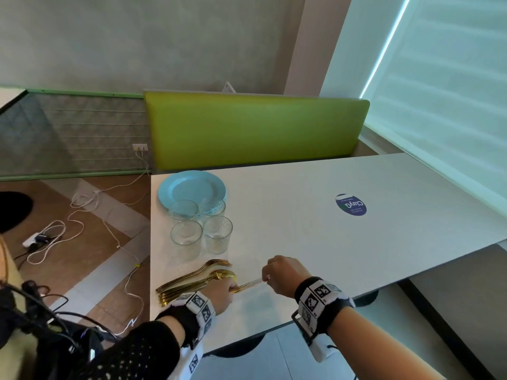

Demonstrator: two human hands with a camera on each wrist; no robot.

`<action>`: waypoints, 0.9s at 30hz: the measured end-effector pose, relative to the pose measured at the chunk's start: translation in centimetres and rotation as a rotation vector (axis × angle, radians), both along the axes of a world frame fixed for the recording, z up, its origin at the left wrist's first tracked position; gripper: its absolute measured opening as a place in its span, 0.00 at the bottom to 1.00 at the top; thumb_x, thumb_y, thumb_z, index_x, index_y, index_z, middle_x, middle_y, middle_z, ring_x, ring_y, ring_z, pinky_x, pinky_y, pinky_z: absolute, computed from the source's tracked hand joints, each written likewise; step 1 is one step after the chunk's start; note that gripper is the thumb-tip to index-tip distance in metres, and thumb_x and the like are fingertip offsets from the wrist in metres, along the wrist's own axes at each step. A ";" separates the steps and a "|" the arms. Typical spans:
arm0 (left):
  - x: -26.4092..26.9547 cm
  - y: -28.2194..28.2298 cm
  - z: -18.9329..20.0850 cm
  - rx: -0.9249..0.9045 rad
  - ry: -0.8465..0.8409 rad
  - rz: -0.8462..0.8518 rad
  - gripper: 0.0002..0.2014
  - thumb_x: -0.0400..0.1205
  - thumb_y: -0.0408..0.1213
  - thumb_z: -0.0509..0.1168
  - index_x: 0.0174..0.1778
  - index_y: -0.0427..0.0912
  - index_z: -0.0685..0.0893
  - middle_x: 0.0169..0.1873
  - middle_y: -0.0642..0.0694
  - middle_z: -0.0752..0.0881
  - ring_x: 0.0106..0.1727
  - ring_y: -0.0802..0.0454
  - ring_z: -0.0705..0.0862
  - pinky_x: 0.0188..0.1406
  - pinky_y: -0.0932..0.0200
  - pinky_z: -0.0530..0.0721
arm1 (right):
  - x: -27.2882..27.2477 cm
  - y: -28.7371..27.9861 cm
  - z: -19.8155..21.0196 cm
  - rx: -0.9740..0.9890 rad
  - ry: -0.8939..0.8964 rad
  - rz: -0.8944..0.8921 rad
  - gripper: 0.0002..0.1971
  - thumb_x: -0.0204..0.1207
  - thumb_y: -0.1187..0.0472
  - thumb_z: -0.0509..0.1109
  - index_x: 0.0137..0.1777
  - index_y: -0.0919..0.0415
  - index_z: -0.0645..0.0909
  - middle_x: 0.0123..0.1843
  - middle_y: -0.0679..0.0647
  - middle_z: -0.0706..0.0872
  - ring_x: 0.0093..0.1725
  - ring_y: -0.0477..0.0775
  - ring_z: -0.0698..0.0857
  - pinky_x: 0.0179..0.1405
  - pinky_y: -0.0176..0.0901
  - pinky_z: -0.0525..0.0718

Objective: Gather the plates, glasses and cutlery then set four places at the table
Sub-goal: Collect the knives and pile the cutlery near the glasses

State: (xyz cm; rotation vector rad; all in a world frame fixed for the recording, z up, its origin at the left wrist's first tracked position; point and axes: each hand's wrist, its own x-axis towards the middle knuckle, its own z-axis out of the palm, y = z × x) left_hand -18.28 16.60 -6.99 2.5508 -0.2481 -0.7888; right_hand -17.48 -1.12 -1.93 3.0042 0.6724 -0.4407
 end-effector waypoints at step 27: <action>-2.9 6.6 -2.5 0.300 -0.230 -0.110 0.08 0.85 0.37 0.50 0.47 0.38 0.72 0.61 0.33 0.79 0.60 0.38 0.80 0.51 0.52 0.71 | -1.2 0.7 -2.1 -0.029 0.013 -0.169 0.12 0.80 0.60 0.60 0.56 0.54 0.84 0.60 0.53 0.84 0.64 0.54 0.80 0.60 0.44 0.79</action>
